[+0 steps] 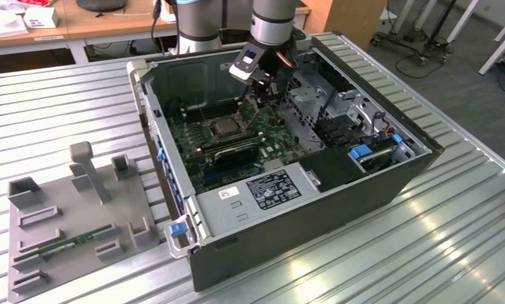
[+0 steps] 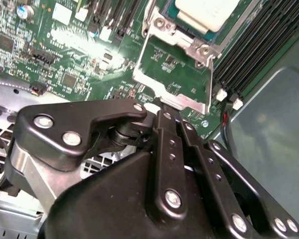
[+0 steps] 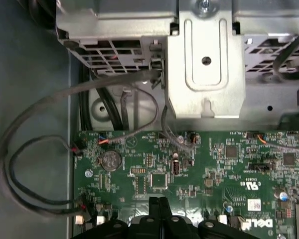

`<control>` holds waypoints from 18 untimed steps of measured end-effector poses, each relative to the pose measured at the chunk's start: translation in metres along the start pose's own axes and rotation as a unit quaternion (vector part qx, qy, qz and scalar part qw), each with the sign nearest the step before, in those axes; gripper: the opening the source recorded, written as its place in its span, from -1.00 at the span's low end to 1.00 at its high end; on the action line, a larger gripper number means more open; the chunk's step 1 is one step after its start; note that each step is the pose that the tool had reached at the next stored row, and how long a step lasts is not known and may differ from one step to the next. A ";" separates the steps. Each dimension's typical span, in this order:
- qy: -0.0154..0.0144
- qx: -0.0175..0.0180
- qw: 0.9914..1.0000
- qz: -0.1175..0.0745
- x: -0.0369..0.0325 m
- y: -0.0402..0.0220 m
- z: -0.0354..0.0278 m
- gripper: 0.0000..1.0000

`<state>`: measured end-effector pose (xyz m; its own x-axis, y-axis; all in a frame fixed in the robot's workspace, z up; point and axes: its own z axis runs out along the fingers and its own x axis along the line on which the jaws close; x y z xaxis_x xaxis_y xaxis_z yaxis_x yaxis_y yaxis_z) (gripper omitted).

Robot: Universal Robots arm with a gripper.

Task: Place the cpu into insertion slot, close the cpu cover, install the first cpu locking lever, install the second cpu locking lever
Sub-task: 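Close the cpu cover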

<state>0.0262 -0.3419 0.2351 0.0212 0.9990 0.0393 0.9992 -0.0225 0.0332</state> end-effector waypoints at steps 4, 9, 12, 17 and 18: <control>0.000 0.000 1.000 0.000 -0.0002 -0.0070 -0.0002 -0.79; 0.000 -0.001 1.000 0.000 -0.0004 -0.0174 -0.0006 -0.79; 0.000 -0.001 1.000 0.000 -0.0005 -0.0210 -0.0007 -0.79; 0.000 -0.001 1.000 0.000 -0.0005 -0.0245 -0.0008 -0.79; 0.000 -0.001 1.000 0.000 -0.0005 -0.0253 -0.0008 -0.79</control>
<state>0.0008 -0.3419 0.2350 0.0212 0.9990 0.0395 0.9991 -0.0226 0.0357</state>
